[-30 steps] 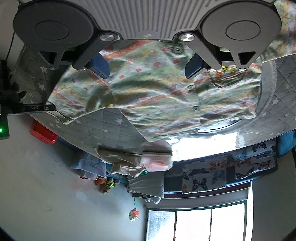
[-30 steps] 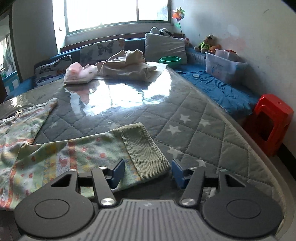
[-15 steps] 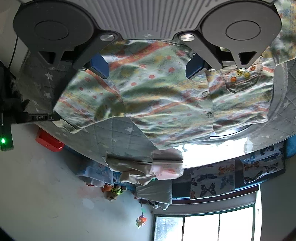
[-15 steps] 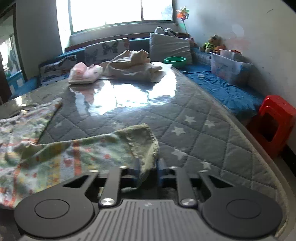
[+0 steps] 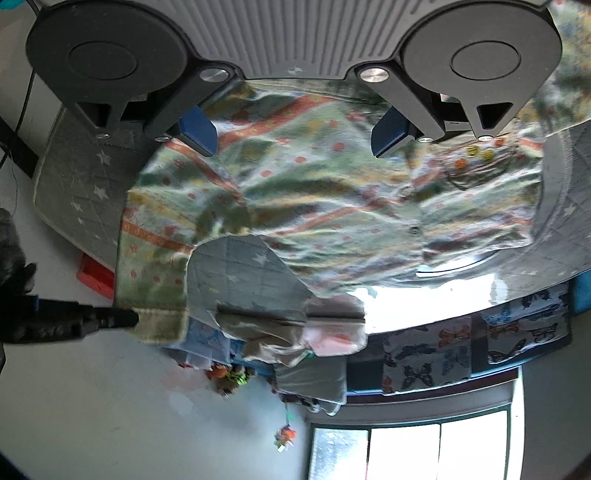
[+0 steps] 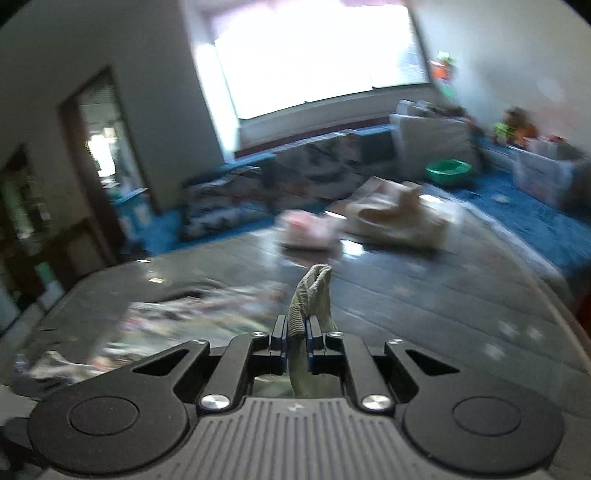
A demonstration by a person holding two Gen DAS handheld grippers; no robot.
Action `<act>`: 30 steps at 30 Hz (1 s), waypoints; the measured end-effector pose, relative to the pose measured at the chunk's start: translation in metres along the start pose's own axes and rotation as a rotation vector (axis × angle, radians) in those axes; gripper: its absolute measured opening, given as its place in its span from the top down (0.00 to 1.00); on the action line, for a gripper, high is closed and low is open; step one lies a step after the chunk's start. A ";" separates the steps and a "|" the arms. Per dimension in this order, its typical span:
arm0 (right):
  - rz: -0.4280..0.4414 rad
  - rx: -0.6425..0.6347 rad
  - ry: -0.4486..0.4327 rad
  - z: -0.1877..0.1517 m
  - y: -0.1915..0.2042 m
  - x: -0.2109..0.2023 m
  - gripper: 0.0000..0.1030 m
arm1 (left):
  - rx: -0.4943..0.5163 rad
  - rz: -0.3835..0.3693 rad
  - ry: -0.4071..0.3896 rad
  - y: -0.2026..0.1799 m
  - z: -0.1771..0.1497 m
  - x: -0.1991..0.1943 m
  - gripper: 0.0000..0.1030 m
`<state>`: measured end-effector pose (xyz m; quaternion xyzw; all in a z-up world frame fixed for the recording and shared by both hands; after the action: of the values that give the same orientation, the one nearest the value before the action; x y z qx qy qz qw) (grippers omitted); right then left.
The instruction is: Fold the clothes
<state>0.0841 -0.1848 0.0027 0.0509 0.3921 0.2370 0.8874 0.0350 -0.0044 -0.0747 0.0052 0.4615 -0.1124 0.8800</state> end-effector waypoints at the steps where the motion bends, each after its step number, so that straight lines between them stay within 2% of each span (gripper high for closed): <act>1: 0.028 -0.021 -0.004 0.006 0.015 0.000 0.92 | -0.013 0.005 -0.009 0.006 0.000 -0.004 0.09; 7: 0.156 -0.158 0.006 0.029 0.101 0.017 0.92 | -0.092 0.030 -0.044 0.041 -0.006 -0.022 0.09; 15: 0.280 -0.280 0.075 0.024 0.192 0.056 0.92 | -0.179 0.041 -0.063 0.078 -0.022 -0.035 0.09; 24: 0.362 -0.324 0.168 -0.012 0.240 0.087 0.92 | -0.235 0.049 -0.060 0.098 -0.036 -0.038 0.09; 27: 0.371 -0.331 0.187 -0.019 0.246 0.094 0.84 | -0.245 0.053 -0.058 0.102 -0.038 -0.038 0.08; 30: 0.376 -0.343 0.185 -0.018 0.249 0.095 0.83 | -0.251 0.060 -0.051 0.105 -0.040 -0.036 0.08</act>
<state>0.0316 0.0768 -0.0052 -0.0503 0.4092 0.4642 0.7839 0.0042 0.1098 -0.0780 -0.0940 0.4490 -0.0272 0.8882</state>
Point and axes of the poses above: each gripper's, at about its wrist camera, not at the fingertips, and x roughly the way its jaws point, y to its left, z to its top, the point moved 10 cm from there along x, roughly the way its jaws point, and after that the axes turned 15 degrees about y, right-handed, at the moved point
